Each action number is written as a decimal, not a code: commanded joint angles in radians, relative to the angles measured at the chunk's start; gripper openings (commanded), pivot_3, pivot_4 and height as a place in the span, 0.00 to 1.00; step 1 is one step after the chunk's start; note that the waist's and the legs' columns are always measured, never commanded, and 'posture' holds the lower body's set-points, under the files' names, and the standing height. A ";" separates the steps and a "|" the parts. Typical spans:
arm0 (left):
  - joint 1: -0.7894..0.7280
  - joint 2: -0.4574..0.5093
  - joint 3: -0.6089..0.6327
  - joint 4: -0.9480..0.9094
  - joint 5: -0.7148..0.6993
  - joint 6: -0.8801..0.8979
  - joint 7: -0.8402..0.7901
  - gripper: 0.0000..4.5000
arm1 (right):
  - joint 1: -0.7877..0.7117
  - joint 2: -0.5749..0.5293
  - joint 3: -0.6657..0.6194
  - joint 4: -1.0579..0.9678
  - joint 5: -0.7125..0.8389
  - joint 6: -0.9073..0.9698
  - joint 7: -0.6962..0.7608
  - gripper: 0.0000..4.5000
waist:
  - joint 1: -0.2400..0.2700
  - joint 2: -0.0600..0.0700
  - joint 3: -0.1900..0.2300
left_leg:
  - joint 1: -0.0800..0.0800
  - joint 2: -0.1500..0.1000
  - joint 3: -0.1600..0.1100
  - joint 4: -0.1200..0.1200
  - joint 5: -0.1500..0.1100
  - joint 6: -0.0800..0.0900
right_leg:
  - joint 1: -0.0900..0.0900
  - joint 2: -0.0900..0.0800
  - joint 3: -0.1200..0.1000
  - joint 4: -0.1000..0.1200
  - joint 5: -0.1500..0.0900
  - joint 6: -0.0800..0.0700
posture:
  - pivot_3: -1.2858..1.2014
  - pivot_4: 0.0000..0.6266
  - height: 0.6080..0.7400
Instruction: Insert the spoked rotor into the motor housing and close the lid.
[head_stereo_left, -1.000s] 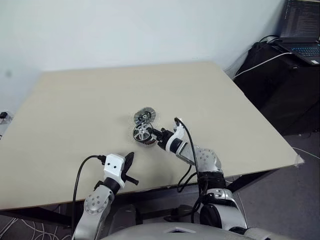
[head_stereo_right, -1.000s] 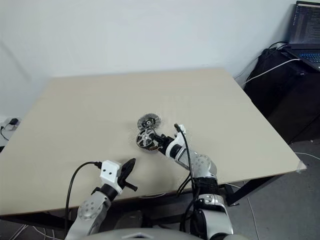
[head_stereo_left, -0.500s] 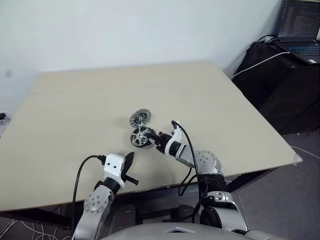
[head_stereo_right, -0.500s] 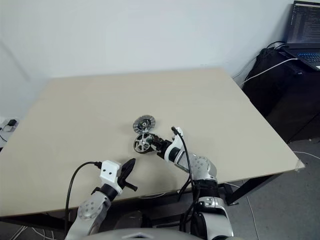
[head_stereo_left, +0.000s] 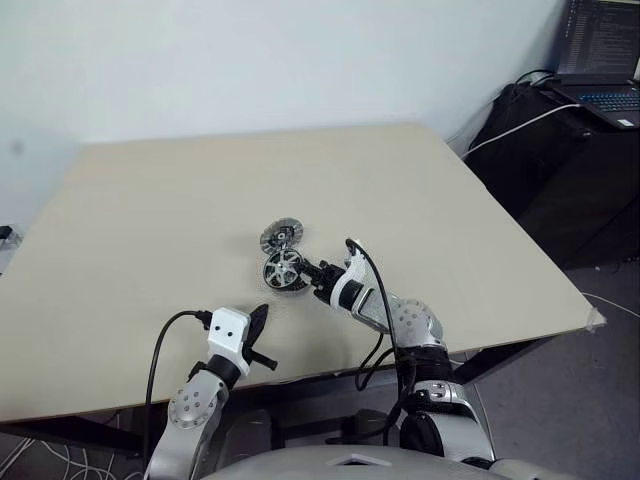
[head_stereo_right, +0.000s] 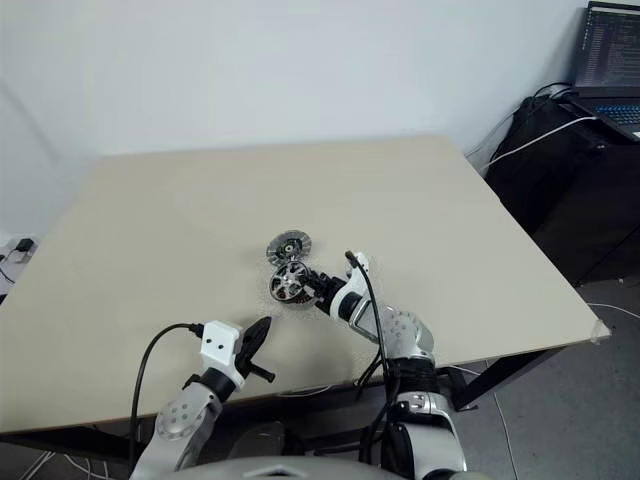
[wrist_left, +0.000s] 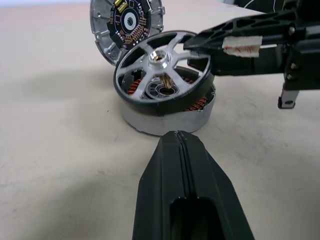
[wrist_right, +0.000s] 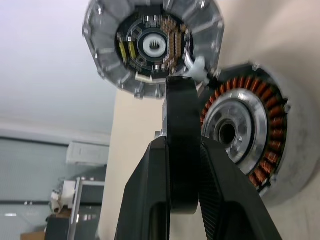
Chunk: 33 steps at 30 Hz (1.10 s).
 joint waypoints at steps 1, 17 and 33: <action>-0.004 -0.001 0.003 -0.023 -0.002 -0.012 0.001 0.00 | -0.033 0.008 -0.019 -0.011 0.007 -0.023 0.000 0.09 | 0.000 0.000 0.000 | 0.000 0.000 0.000 0.000 0.000 0.000 | 0.000 0.000 0.000 0.000 0.000 0.000 | 0.52 0.00 1.00; -0.007 -0.003 0.004 -0.015 -0.002 -0.016 0.002 0.00 | -0.017 0.017 -0.007 0.002 -0.025 -0.013 -0.006 0.46 | -0.004 0.000 0.000 | 0.000 0.000 0.000 0.000 0.000 0.000 | 0.000 0.000 0.000 0.000 0.000 0.000 | 0.52 0.00 1.00; -0.004 -0.003 0.004 -0.016 -0.004 -0.017 0.001 0.00 | 0.098 -0.094 0.113 -0.334 -0.173 -0.096 -0.035 0.85 | -0.002 0.002 -0.003 | 0.000 0.000 0.000 -0.001 0.000 0.000 | -0.001 0.000 0.000 0.000 0.000 0.000 | 0.52 0.00 1.00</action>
